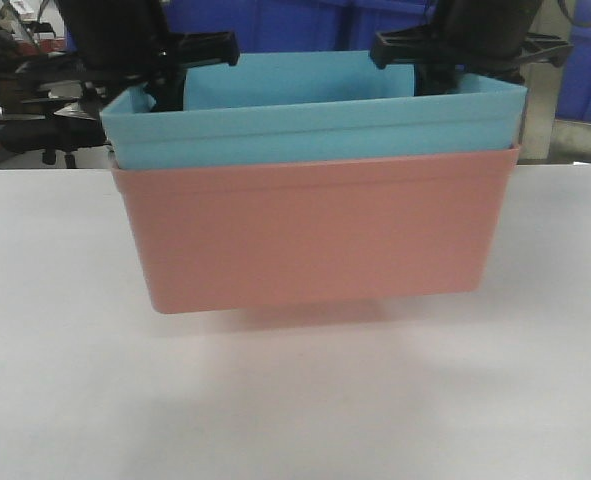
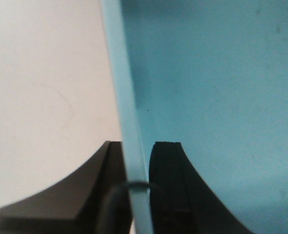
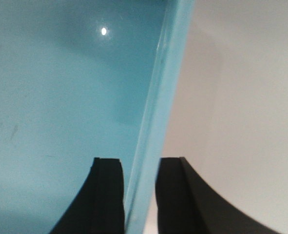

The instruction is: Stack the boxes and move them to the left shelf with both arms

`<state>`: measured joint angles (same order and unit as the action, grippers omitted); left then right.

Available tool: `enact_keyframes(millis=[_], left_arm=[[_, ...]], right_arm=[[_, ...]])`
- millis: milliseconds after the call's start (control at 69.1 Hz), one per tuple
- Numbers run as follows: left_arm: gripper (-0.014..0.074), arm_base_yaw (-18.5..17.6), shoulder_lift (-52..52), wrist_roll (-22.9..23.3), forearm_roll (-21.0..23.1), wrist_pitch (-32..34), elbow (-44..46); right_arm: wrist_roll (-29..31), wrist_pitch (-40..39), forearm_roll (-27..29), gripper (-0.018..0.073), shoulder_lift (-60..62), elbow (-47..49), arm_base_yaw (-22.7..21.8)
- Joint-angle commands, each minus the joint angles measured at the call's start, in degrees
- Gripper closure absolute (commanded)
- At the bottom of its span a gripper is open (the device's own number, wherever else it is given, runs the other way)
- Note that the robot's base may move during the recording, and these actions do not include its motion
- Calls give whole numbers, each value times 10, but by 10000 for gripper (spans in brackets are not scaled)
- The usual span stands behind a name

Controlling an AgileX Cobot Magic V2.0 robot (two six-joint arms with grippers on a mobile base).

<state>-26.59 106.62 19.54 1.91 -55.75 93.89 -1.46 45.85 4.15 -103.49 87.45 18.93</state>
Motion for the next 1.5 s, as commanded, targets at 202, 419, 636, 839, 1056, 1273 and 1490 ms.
enact_keyframes(millis=[202,419,636,839,1056,1273,1490], left_arm=[[598,-79,-120,68,-122,-3,-31],[598,-95,-183,90,-136,-5,-87],[598,-95,-272,90,-135,11,-172],[598,-95,-347,90,-111,35,-251],[598,-128,-375,101,-95,44,-304],[598,-183,-375,146,-114,63,-309],[598,-194,-375,151,-125,63,-309]], right_arm=[[-23,-36,-42,523,145,-72,-10],[-51,-42,-42,523,256,-150,-9],[-51,-18,-24,523,337,-207,-7],[-56,-11,-22,523,391,-254,29],[-84,-7,-23,523,422,-292,73],[-92,0,-23,523,421,-294,102],[-99,6,-25,523,421,-294,111]])
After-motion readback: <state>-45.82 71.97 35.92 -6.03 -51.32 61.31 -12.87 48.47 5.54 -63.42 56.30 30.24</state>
